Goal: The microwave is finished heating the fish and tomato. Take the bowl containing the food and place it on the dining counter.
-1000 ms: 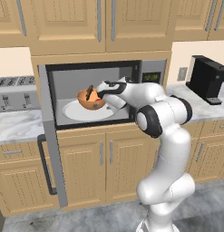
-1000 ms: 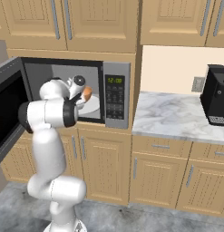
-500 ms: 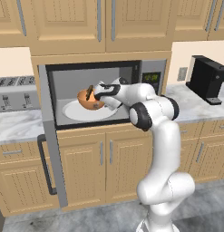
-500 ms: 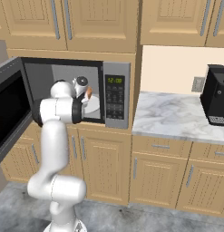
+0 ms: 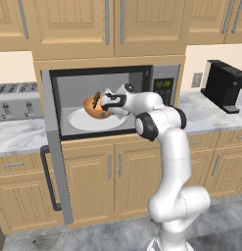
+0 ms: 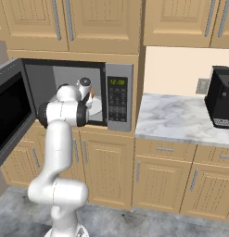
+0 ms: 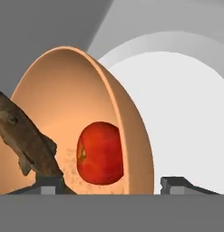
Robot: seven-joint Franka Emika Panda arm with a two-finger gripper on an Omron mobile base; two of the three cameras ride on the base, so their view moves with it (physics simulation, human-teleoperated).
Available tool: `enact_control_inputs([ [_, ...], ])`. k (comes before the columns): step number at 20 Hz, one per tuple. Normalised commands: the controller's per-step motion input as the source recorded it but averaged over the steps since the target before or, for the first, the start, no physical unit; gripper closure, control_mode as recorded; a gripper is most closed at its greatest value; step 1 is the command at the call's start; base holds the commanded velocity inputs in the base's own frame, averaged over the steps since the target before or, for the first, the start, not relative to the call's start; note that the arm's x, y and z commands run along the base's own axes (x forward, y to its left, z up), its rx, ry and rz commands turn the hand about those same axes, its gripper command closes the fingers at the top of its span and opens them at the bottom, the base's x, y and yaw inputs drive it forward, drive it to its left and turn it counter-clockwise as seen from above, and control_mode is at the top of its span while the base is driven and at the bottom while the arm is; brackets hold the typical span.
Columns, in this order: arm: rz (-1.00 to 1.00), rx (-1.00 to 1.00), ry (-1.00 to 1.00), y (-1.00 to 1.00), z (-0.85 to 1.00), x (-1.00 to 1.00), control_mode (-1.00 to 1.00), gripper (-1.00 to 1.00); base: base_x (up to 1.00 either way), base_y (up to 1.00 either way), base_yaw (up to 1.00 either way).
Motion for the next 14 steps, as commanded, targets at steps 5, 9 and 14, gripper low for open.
enact_control_inputs([
  [5, 0.00, 0.00, 0.01, 0.00, 0.00, 0.00, -1.00, 1.00, 0.00, 0.00, 0.00],
  [9, 0.00, 0.00, 0.00, -0.05, 0.00, -0.09, -1.00, 1.00, 0.00, 0.00, 0.00],
  [14, 0.00, 0.01, -0.03, -0.31, 0.00, -0.69, -1.00, 1.00, 0.00, 0.00, 0.00],
])
